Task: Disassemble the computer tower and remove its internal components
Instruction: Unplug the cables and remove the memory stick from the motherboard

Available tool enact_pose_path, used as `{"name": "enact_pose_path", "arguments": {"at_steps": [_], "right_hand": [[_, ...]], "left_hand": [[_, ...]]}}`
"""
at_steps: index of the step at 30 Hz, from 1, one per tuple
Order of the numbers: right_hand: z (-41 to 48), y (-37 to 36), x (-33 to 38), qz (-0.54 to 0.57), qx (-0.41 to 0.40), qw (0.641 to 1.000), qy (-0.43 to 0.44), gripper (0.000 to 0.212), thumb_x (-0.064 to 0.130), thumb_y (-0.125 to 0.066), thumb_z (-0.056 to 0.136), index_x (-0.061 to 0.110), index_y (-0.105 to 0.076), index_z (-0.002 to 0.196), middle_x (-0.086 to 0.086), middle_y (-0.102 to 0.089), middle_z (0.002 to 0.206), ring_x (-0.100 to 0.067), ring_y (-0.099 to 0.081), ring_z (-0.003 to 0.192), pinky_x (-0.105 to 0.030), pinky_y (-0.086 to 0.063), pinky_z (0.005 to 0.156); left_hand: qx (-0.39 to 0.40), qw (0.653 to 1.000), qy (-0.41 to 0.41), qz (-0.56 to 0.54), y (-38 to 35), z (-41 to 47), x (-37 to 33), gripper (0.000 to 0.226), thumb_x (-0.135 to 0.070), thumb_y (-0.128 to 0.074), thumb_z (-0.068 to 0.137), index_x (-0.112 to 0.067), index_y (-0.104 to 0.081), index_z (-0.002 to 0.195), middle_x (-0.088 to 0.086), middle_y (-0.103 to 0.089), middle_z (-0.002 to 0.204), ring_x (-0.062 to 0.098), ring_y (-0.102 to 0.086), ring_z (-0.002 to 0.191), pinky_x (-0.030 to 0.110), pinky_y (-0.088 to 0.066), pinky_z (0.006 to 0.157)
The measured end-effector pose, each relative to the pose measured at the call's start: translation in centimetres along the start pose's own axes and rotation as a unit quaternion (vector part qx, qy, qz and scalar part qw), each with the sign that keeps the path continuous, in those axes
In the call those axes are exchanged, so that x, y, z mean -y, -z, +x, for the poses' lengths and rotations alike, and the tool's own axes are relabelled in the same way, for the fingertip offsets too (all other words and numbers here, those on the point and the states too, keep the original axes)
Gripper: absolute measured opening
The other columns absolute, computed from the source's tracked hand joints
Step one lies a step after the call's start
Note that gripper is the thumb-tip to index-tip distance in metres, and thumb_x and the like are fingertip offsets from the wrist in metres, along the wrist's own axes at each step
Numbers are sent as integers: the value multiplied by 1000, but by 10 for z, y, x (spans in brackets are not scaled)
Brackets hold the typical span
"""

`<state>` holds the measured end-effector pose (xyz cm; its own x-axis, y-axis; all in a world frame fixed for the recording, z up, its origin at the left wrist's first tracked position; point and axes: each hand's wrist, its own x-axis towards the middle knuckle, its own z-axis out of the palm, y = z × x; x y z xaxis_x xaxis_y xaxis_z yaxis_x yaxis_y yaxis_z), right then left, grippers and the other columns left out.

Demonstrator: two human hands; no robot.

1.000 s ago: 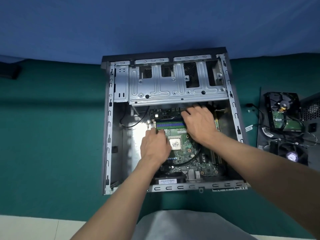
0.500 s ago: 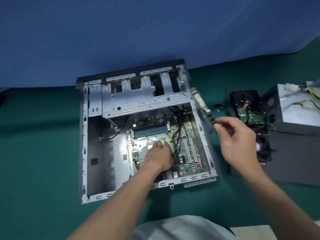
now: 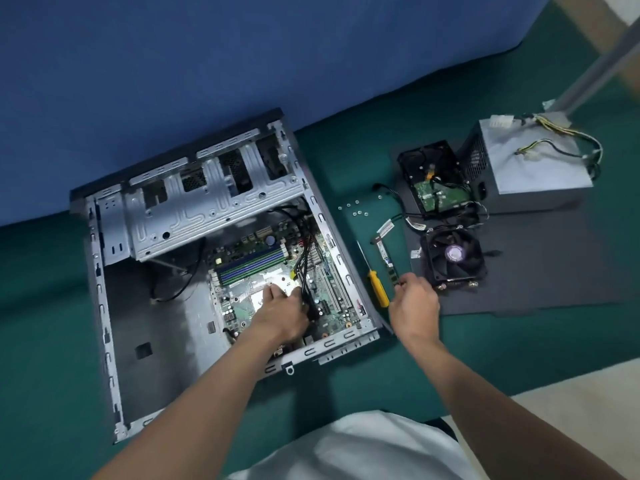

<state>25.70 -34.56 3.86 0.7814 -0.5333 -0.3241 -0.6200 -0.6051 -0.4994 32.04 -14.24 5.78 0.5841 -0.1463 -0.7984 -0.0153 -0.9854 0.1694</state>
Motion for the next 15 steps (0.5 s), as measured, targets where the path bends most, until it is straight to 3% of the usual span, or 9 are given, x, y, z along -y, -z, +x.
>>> {"name": "enact_pose_path", "arguments": {"at_steps": [5, 12, 15], "right_hand": [[2, -3, -1, -94, 30, 995, 28, 35, -1, -55, 90, 5, -51, 123, -14, -58, 117, -32, -61, 98, -41, -52, 82], [4, -1, 0, -183, 41, 981, 44, 51, -5, -60, 83, 8, -44, 130, -13, -45, 131, -28, -47, 117, -35, -49, 88], [-2, 1, -3, -184, 101, 967, 146, 63, -10, -70, 70, 6, -47, 127, -10, -47, 123, -28, -51, 110, -34, -49, 89]], "left_hand": [[-4, 1000, -5, 1, -2, 5, 6, 60, -33, -35, 103, -19, -8, 155, 20, 5, 159, 37, 17, 144, 54, 5, 115], [-7, 1000, -7, -6, -6, 9, 9, 55, -34, -34, 103, -21, -15, 153, 21, 0, 159, 36, 16, 144, 55, 3, 116], [-3, 1000, -8, -8, -4, 8, 10, 56, -36, -35, 103, -21, -16, 153, 19, -1, 159, 35, 14, 145, 56, 0, 116]]}}
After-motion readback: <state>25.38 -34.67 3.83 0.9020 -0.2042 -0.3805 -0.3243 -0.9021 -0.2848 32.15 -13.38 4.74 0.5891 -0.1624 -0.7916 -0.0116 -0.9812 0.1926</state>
